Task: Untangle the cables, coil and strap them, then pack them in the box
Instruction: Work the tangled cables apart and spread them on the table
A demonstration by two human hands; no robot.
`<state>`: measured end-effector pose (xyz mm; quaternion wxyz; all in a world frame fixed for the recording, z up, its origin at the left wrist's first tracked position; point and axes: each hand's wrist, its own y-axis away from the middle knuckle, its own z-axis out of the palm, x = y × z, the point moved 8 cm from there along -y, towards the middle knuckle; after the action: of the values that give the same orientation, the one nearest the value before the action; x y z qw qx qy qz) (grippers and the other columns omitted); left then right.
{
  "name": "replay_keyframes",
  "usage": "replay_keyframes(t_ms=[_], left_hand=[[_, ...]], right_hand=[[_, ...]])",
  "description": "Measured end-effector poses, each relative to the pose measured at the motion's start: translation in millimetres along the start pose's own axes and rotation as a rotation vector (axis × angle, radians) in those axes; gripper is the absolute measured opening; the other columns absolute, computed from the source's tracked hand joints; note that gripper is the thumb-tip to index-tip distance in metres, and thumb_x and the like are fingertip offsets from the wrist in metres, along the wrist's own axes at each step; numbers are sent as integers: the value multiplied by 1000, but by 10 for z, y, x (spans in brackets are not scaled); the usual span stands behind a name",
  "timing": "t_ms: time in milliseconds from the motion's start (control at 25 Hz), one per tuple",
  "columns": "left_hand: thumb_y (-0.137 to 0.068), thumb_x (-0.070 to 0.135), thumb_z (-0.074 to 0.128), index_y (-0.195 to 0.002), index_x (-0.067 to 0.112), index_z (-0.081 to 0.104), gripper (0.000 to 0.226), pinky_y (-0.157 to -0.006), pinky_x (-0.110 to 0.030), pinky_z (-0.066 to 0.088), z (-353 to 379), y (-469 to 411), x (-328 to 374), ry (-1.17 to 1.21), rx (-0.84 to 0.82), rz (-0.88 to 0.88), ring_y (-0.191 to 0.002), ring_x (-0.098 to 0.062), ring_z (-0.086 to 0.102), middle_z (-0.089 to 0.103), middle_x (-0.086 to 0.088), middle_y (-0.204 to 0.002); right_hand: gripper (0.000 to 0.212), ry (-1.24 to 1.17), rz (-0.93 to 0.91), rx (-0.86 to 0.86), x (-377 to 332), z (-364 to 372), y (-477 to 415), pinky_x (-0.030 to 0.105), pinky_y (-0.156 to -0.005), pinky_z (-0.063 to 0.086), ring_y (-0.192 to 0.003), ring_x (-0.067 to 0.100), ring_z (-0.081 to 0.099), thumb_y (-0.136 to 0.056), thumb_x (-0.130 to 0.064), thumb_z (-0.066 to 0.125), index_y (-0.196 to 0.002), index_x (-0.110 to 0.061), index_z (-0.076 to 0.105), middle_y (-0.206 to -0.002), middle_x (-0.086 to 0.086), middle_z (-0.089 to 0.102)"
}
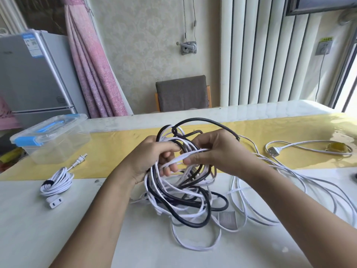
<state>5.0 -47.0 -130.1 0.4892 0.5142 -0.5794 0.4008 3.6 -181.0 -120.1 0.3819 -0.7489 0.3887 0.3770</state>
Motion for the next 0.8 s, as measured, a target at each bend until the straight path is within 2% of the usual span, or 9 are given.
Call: replay_keyframes(t_ms=[80, 120, 240, 360, 480, 560, 600, 720, 800], left_hand=[[-78, 9, 54, -43, 17, 34, 41, -28, -9, 23, 21, -28, -119, 205, 1, -142, -24, -9, 34, 44, -7, -37], [-73, 11, 53, -43, 18, 33, 37, -26, -8, 20, 88, -33, -138, 339, -35, -184, -24, -7, 31, 41, -3, -37], [-74, 21, 55, -43, 20, 39, 35, -27, -10, 23, 189, -101, -127, 554, -80, -166, -28, -2, 31, 39, 3, -42], [-87, 33, 57, -43, 20, 41, 48, -49, -18, 34, 85, -174, -115, 457, 34, -41, -38, -7, 41, 42, 3, -44], [-88, 40, 58, -47, 16, 42, 50, -58, -23, 45, 72, -134, -6, 195, 133, 126, -50, -17, 52, 49, -4, -48], [-94, 34, 54, -50, 14, 47, 49, -54, -21, 47, 87, -99, 53, 96, 188, 211, -48, -17, 54, 53, -4, -46], [-95, 34, 52, -51, 15, 50, 48, -55, -24, 48, 76, -88, 69, 57, 222, 237, -48, -18, 55, 53, -2, -45], [-96, 39, 51, -60, 19, 55, 41, -67, -39, 52, -36, -94, 65, -109, 331, 256, -58, -23, 61, 58, -1, -52], [-98, 38, 48, -67, 16, 54, 38, -65, -42, 55, -91, -122, 57, -63, 356, 269, -59, -26, 66, 64, -6, -57]], right_hand=[[21, 164, -36, 84, -35, -14, -10, 12, -50, 29, -48, 0, 42, -71, -22, 82, -79, -12, 66, -50, -19, 52], [28, 270, -63, 147, -71, -43, -6, 14, -49, 31, -50, 0, 44, -70, -25, 83, -83, -13, 61, -53, -22, 52], [42, 403, -151, 277, -179, -116, 26, 16, -56, 35, -58, -3, 45, -66, -31, 85, -88, -16, 51, -74, -12, 50], [28, 359, -169, 213, -212, -32, 26, 21, -53, 32, -55, 4, 44, -80, -38, 73, -82, -14, 60, -62, -7, 52], [32, 292, -113, 264, -215, -58, 46, 18, -49, 30, -50, 5, 44, -86, -40, 65, -77, -10, 63, -46, -16, 51], [32, 216, -83, 297, -213, -80, 70, 14, -49, 34, -50, 1, 49, -82, -38, 70, -81, -9, 57, -48, -23, 57], [33, 211, -61, 276, -204, -58, 70, 13, -50, 35, -51, 1, 51, -81, -41, 70, -82, -11, 56, -52, -20, 62], [34, 365, 0, 208, -146, 22, 49, 18, -51, 34, -53, 5, 52, -83, -52, 64, -79, -18, 62, -64, -6, 68], [34, 475, 22, 206, -130, 29, 41, 26, -53, 36, -58, 7, 50, -85, -54, 59, -81, -21, 63, -68, -4, 64]])
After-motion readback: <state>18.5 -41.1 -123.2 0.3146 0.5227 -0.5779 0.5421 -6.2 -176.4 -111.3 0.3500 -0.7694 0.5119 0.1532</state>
